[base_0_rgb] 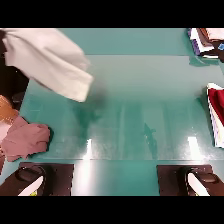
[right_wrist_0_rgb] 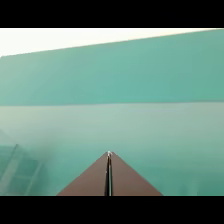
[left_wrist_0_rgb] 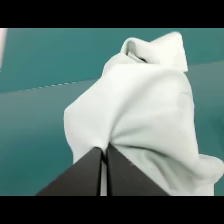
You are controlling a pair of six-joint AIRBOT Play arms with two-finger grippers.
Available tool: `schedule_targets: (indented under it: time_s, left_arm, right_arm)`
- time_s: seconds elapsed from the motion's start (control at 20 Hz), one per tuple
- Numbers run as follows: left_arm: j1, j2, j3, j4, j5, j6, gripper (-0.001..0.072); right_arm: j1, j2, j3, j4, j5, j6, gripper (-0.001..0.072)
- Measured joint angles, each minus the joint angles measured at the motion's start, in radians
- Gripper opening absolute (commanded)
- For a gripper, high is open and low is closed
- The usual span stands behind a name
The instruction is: Fold the shirts.
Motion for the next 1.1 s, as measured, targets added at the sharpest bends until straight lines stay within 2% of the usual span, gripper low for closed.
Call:
schedule_targets:
  time_s: [0.25, 0.3, 0.35, 0.4, 0.55, 0.65, 0.9, 1.1]
  left_arm:
    - [-0.303, -0.186, 0.027, -0.012, -0.037, 0.000, 0.0025]
    - [-0.360, -0.235, 0.029, -0.033, -0.030, 0.000, 0.0117]
    - [-0.408, -0.280, 0.031, -0.059, -0.007, 0.009, 0.0452]
    - [-0.451, -0.322, 0.033, -0.079, 0.028, 0.023, 0.0544]
    - [-0.504, -0.395, 0.039, -0.108, 0.101, 0.041, 0.0545]
    - [-0.469, -0.413, 0.055, -0.108, 0.090, 0.045, 0.0545]
    - [-0.197, -0.424, 0.004, -0.106, -0.097, 0.048, 0.0545]
    - [0.012, -0.425, -0.193, -0.201, -0.133, 0.053, 0.0545]
  right_arm:
    - [0.000, 0.006, 0.000, 0.000, -0.009, 0.000, 0.0021]
    - [0.000, 0.006, 0.000, 0.000, -0.010, 0.000, 0.0021]
    - [0.000, 0.006, 0.000, 0.000, -0.010, 0.000, 0.0021]
    - [0.000, 0.007, 0.000, 0.000, -0.011, 0.000, 0.0021]
    - [0.000, 0.007, 0.000, 0.000, -0.011, 0.000, 0.0021]
    - [0.000, 0.007, 0.000, 0.000, -0.011, 0.000, 0.0021]
    - [0.000, 0.007, 0.000, -0.001, -0.011, 0.000, 0.0021]
    - [0.000, 0.007, 0.000, -0.001, -0.011, 0.000, 0.0021]
